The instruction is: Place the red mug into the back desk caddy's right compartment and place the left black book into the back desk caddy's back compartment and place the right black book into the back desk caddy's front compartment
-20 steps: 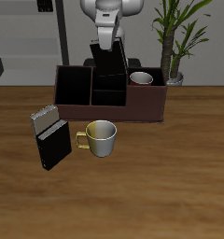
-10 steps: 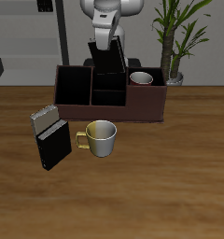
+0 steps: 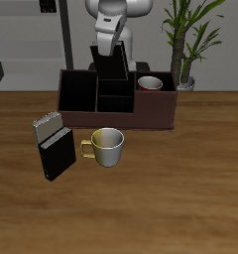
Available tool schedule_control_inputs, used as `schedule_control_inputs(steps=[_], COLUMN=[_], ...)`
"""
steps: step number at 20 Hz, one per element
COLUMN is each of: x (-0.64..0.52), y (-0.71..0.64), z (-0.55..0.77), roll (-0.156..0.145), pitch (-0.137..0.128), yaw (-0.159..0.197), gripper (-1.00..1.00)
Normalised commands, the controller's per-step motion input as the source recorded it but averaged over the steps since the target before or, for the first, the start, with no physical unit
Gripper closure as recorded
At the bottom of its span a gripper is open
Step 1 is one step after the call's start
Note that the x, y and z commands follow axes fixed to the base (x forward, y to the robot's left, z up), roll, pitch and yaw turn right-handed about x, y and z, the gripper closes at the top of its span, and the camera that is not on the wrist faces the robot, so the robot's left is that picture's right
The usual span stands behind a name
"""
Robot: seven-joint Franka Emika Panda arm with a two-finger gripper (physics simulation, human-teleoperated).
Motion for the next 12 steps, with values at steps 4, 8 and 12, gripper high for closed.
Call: schedule_control_inputs(steps=[4, 8, 12], x=[-0.03, 0.02, 0.07], y=[0.03, 0.02, 0.00], z=[-0.18, -0.07, -0.05], roll=[0.010, 0.000, -0.009], pitch=[0.022, 0.029, 0.015], yaw=[0.033, -0.004, -0.008], gripper=[1.00, 1.00, 1.00])
